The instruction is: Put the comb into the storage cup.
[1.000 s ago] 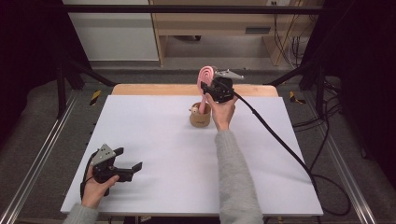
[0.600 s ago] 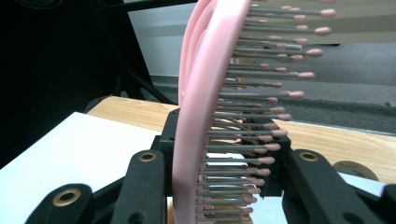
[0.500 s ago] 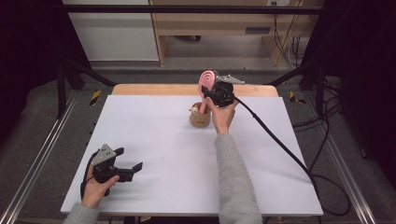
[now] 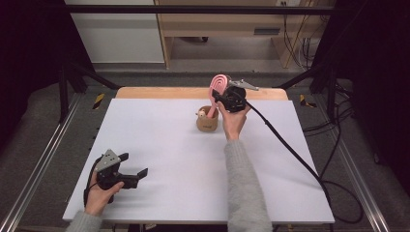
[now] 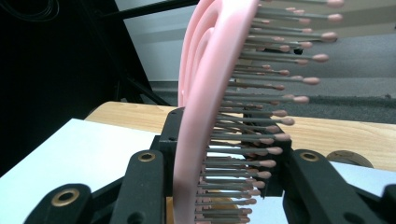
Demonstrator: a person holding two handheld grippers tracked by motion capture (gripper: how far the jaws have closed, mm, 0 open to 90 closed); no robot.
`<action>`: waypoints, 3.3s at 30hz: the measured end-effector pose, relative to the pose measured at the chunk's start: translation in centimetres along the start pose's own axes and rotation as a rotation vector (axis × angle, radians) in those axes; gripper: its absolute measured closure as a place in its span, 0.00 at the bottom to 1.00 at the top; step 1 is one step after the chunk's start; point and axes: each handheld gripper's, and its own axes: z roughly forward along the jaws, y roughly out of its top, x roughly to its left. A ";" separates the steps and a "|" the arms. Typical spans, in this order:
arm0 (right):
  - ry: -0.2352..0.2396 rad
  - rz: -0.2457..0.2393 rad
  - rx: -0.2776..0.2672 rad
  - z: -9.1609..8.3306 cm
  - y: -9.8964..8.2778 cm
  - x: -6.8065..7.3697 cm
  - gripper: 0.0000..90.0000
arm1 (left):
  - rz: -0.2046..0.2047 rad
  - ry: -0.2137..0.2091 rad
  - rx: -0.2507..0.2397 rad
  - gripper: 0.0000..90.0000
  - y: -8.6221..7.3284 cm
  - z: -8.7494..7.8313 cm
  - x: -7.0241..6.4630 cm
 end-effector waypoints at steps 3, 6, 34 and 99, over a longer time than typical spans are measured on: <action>-0.004 0.018 0.001 -0.1 -0.1 -0.4 0.69 | -0.002 0.001 0.000 0.00 0.0 0.0 0.0; -0.004 0.025 0.000 -0.2 -0.1 -0.6 0.69 | -0.001 0.001 0.000 0.00 0.0 0.0 0.0; -0.051 0.063 0.010 -0.8 -0.5 -2.5 0.64 | 0.002 0.000 0.007 0.00 -0.1 0.1 -0.1; 0.139 -0.170 0.003 -10.1 -0.8 -1.1 0.01 | 0.013 0.005 0.005 0.00 0.0 0.2 -0.2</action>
